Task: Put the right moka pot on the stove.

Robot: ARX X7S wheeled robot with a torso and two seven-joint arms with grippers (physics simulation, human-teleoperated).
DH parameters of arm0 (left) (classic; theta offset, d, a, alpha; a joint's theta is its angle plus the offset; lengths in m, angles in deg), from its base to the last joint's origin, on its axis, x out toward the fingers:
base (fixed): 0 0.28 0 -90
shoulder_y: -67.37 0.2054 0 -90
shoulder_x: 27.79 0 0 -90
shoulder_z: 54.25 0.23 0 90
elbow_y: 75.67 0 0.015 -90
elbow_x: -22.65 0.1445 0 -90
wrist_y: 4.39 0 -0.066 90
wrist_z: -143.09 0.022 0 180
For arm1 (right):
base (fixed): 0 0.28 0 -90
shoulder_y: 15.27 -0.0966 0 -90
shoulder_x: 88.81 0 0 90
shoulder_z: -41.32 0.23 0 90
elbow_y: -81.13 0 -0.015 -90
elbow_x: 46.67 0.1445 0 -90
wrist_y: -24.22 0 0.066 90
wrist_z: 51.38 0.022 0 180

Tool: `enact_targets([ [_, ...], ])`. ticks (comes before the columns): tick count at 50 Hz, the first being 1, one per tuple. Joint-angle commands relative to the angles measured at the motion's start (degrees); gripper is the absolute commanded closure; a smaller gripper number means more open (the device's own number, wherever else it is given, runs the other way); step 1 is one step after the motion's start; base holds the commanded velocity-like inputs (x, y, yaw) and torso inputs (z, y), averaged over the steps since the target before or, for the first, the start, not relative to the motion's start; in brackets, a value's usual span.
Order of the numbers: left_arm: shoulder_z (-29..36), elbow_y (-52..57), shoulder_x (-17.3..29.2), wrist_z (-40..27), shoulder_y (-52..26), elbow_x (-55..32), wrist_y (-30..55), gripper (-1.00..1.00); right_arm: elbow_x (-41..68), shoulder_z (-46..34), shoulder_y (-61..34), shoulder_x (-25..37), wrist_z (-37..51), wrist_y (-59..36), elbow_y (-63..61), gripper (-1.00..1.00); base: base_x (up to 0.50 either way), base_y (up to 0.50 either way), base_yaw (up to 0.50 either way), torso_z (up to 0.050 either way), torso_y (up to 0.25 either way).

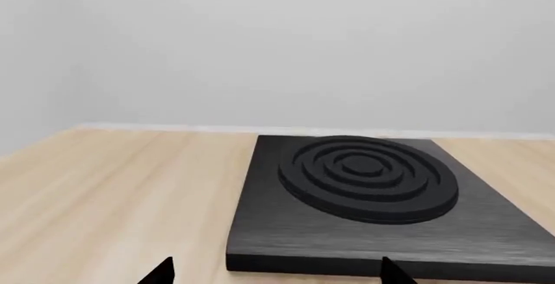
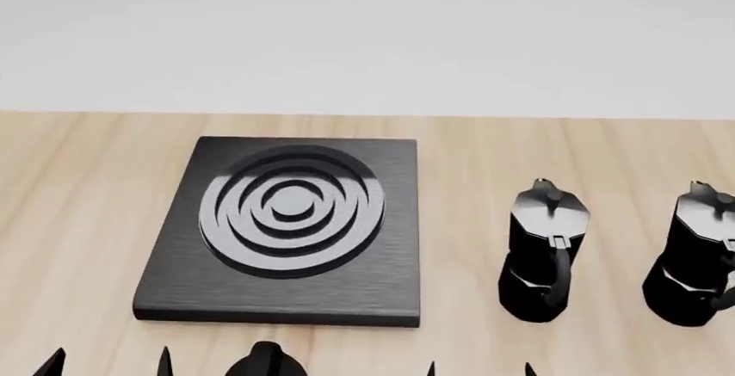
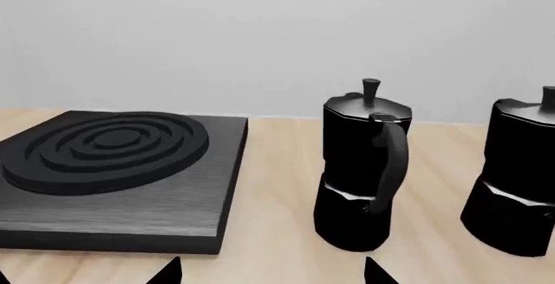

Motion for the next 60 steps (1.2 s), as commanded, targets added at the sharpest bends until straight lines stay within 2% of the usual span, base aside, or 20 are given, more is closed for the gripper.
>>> enact_targets([
  [1,0.24,-0.41,0.1,-0.33,-0.1,-0.07,-0.33,-1.0,0.2,-0.22,0.03,0.22,0.27,0.17,0.08,-1.0,0.3,0.0,0.0,0.0,0.0],
  [17,0.71,0.01,0.5,-0.47,-0.1,-0.45,-0.25,-1.0,0.74,-0.51,0.24,0.76,0.73,-0.92,-1.27,-1.0,0.31,0.0,0.0,0.0,0.0],
  [34,0.92,2.45,1.41,0.15,0.47,-2.67,0.67,-1.0,1.22,-0.44,0.01,1.29,1.25,-1.1,-1.55,-1.0,0.47,0.0,0.0,0.0,0.0],
  [35,0.85,3.08,1.56,-0.27,0.54,-2.98,1.98,-1.0,1.33,-0.48,0.08,1.45,1.15,-1.28,-2.06,-1.0,0.0,0.0,0.0,0.0,0.0],
  [36,0.79,4.88,2.06,1.43,0.83,-6.98,5.19,-1.0,0.71,-0.59,0.05,1.68,1.67,-1.82,-2.83,-1.0,0.0,0.0,0.0,0.0,0.0],
  [39,1.5,9.61,3.14,-2.1,2.25,-2.64,6.58,-1.0,1.03,-0.78,-0.09,2.11,1.55,-3.21,-4.31,-1.0,0.0,0.0,0.0,0.0,0.0],
  [41,0.46,13.91,3.96,-2.36,2.84,-6.29,10.89,-1.0,1.24,-0.96,-0.06,2.52,1.54,-4.64,-5.93,-1.0,0.0,0.0,0.0,0.0,0.0],
  [47,-1.26,27.1,7.34,-6.52,3.77,-9.31,21.53,-1.0,2.46,-0.85,-0.18,4.32,2.32,-11.5,-13.44,-1.0,0.0,0.0,0.0,0.0,0.0],
  [55,-2.53,42.08,11.03,-11.43,2.05,-12.98,34.12,-1.0,4.49,-0.13,-0.39,6.74,3.59,-19.18,-24.24,-1.0,0.0,0.0,0.0,0.0,0.0],
  [60,-4.27,49.84,12.31,-15.24,-1.7,-16.92,42.97,-1.0,6.13,0.33,-1.49,7.99,4.28,-24.39,-30.04,-1.0,0.0,0.0,0.0,0.0,0.0],
])
